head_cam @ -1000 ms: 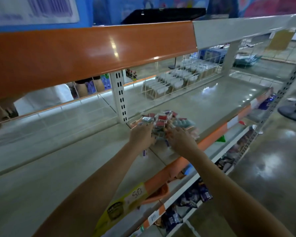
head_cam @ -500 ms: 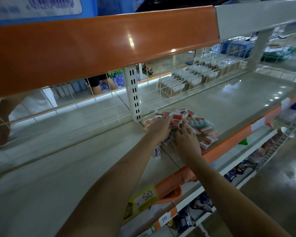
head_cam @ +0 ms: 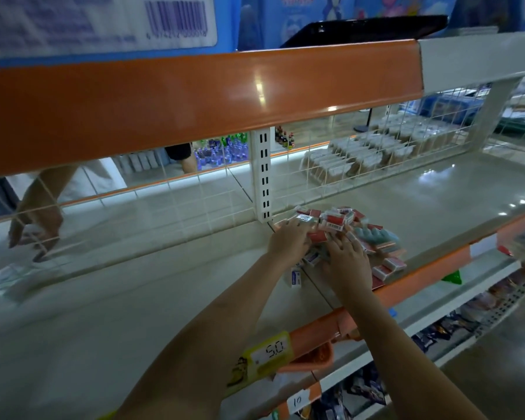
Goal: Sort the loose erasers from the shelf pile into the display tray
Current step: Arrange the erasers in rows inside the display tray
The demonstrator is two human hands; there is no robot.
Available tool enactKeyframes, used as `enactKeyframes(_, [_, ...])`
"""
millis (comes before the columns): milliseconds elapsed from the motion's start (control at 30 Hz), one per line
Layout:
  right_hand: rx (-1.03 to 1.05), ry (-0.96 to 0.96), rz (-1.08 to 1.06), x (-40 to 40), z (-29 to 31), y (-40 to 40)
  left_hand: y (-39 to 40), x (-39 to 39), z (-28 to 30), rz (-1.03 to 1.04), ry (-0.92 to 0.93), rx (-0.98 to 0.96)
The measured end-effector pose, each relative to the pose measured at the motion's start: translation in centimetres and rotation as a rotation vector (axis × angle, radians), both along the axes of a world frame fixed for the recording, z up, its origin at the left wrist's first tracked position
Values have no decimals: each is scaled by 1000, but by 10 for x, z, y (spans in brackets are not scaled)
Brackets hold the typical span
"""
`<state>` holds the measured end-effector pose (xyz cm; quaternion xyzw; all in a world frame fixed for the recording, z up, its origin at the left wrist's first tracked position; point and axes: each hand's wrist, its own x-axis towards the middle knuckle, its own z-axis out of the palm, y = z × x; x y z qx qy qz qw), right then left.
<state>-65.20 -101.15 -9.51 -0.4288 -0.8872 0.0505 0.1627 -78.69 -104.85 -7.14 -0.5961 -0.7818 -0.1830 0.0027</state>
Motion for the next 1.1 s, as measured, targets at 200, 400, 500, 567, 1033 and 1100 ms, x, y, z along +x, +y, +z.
enactKeyframes(200, [-18,100,62,6,-2,-1,-26,-7,1,23,-133,74])
enactKeyframes(400, [-218,363,169,10,8,-22,-71,-20,11,38,-154,176])
enactKeyframes(500, [-259,414,237,6,12,-33,-101,-26,18,75,-183,240])
enactKeyframes(567, [-263,468,298,0,16,-44,-123,-30,21,100,-212,269])
enactKeyframes(1033, [-373,631,810,-88,54,-183,-318,-69,34,341,-289,413])
enactKeyframes(1100, [-366,620,859,-102,55,-209,-352,-76,36,393,-294,418])
